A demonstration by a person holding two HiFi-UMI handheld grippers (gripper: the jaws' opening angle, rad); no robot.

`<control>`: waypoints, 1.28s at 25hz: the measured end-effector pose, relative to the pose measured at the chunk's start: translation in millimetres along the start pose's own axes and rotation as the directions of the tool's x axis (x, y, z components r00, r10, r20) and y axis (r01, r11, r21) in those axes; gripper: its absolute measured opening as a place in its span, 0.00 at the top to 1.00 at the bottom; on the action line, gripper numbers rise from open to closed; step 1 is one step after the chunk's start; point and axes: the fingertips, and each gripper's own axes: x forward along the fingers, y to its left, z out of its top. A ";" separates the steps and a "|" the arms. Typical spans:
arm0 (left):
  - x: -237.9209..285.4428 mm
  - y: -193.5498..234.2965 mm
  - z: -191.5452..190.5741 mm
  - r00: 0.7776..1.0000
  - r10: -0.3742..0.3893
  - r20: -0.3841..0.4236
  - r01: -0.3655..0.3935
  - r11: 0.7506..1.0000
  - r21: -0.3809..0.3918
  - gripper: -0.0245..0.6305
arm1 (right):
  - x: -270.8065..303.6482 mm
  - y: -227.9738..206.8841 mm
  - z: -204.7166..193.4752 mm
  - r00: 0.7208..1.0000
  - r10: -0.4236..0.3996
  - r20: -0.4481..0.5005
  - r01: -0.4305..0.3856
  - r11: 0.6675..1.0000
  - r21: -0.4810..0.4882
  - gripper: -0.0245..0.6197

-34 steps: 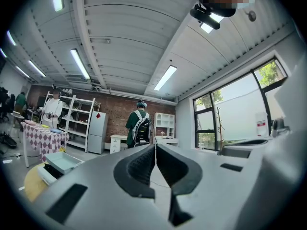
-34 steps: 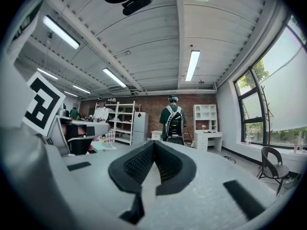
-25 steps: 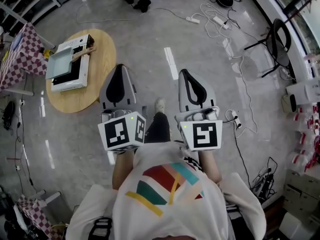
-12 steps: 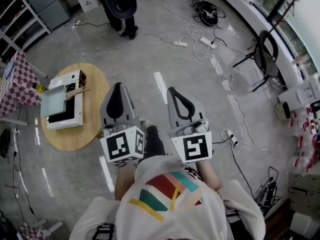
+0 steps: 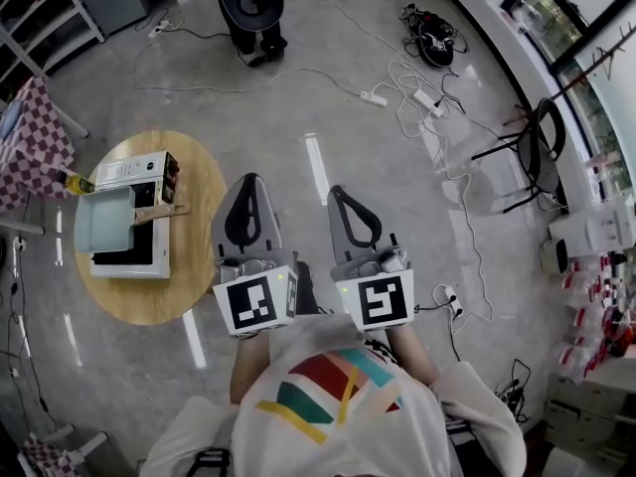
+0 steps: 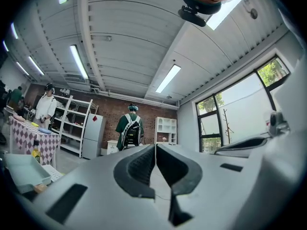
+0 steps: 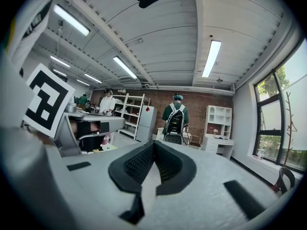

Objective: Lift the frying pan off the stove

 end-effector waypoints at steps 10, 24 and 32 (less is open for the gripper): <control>110.6 80.5 27.4 0.998 0.042 0.051 -0.042 0.999 0.001 0.95 | 143.6 -6.1 47.2 0.997 0.058 0.054 -0.056 0.998 -0.034 0.96; 154.4 195.3 45.0 0.957 0.274 0.097 -0.268 0.961 -0.068 0.95 | 291.8 44.8 83.0 0.939 0.320 0.126 -0.317 0.947 -0.049 0.96; 95.8 262.3 63.5 0.831 0.538 0.143 -0.537 0.842 -0.049 0.95 | 318.8 119.1 131.0 0.805 0.551 0.219 -0.534 0.835 -0.136 0.96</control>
